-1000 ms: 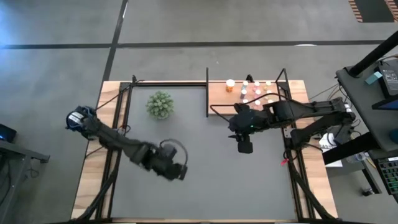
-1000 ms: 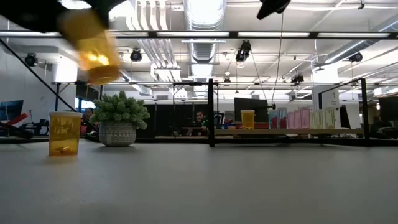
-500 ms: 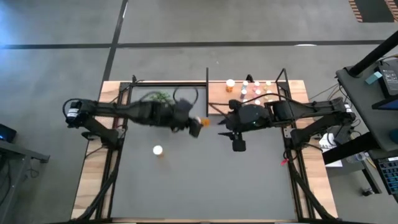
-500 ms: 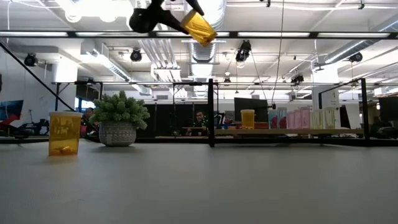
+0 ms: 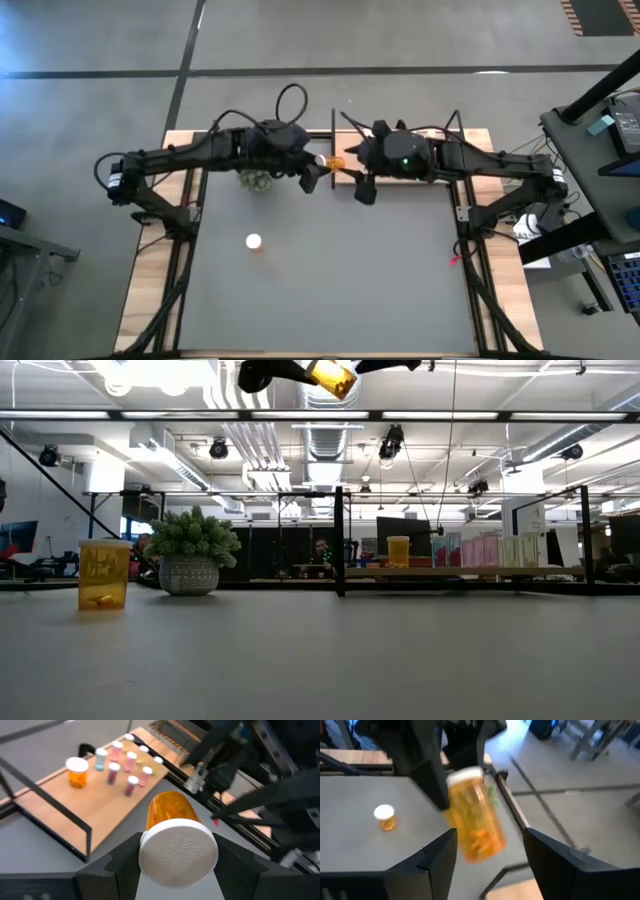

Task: Pick and place medicine bottles onto shelf by color
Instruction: Put the bottom orange pill bottle on the shelf aligned with the other orange pill bottle

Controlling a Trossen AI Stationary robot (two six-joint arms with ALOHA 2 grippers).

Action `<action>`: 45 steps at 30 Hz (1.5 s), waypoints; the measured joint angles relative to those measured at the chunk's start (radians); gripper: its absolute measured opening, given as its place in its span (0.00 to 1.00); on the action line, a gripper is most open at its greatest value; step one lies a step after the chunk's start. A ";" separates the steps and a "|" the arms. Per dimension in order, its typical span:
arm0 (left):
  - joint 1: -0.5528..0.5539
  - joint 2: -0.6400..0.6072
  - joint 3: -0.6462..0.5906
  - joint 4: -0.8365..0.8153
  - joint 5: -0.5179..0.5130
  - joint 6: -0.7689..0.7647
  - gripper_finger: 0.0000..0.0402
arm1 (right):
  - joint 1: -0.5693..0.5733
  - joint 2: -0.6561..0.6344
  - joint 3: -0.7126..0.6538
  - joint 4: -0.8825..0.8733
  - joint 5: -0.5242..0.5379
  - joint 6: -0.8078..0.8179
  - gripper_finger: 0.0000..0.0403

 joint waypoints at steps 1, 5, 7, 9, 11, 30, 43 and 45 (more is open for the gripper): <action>0.006 0.000 0.001 -0.001 0.018 0.009 0.48 | -0.003 0.003 0.003 0.017 0.000 -0.020 0.55; 0.026 0.000 0.001 -0.001 0.051 0.020 0.48 | -0.004 0.033 0.031 0.018 -0.008 -0.118 0.61; 0.033 0.000 0.001 0.000 0.052 0.037 0.48 | -0.004 0.055 0.042 0.014 -0.008 -0.159 0.62; 0.038 0.000 0.001 0.001 0.063 0.039 0.48 | -0.004 0.080 0.053 0.014 -0.009 -0.192 0.64; 0.038 0.000 0.001 0.001 0.079 0.040 0.48 | -0.007 0.104 0.068 0.001 -0.008 -0.207 0.64; 0.036 -0.001 0.001 0.001 0.119 0.035 0.48 | -0.013 0.205 0.199 -0.130 -0.010 -0.182 0.50; 0.036 -0.005 0.001 0.056 0.120 0.031 0.59 | -0.014 0.205 0.284 -0.260 -0.006 -0.178 0.43; 0.036 -0.005 0.001 0.085 0.120 0.033 0.60 | -0.014 0.204 0.303 -0.294 -0.006 -0.168 0.43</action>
